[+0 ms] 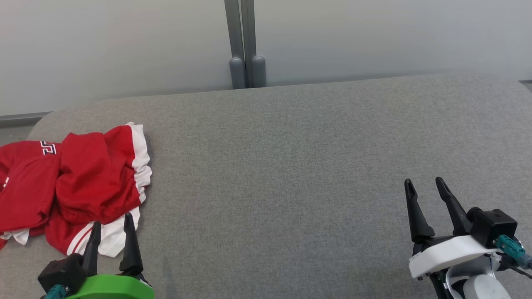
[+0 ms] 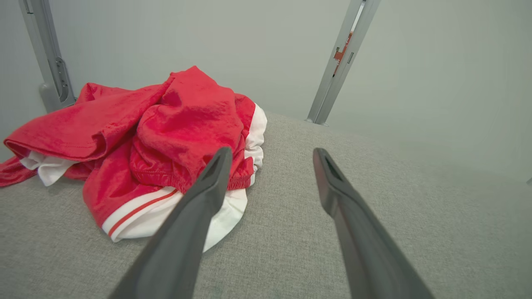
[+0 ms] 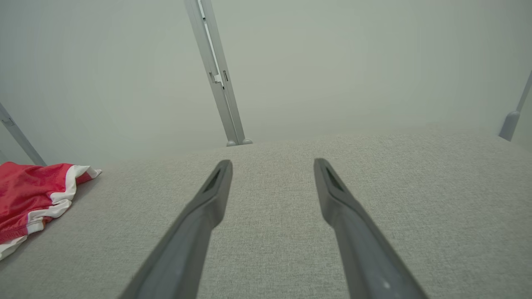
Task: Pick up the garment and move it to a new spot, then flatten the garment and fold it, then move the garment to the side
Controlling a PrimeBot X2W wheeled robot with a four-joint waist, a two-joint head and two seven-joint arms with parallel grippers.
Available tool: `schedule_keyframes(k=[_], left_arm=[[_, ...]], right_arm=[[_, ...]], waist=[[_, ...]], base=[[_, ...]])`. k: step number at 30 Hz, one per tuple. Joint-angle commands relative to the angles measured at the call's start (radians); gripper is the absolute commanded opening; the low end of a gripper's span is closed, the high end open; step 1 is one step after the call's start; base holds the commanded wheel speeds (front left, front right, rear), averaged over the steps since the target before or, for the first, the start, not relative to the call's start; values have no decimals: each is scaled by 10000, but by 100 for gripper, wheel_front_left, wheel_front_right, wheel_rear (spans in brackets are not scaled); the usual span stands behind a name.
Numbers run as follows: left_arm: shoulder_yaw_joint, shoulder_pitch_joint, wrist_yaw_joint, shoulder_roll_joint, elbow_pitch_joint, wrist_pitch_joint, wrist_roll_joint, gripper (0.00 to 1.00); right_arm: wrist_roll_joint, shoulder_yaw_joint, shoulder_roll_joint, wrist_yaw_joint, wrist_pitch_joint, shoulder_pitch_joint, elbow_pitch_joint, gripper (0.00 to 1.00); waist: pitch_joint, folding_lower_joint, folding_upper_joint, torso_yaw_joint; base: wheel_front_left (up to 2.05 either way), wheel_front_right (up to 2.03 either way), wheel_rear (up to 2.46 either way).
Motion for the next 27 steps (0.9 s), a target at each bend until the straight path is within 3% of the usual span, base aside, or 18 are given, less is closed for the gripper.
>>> schedule_keyframes(k=[1, 27], left_arm=[[39, 86, 3, 99, -85, -82, 267, 100], [288, 458, -209, 95, -19, -606, 2292, 100]], right_arm=[[-278, -32, -54, 26, -98, 50, -107, 100], [-1840, -568, 52, 20, -631, 360, 150, 100]], waist=[[-4, 0, 0, 7], [-16, 0, 0, 34]], base=[[0, 0, 0], [0, 0, 0]])
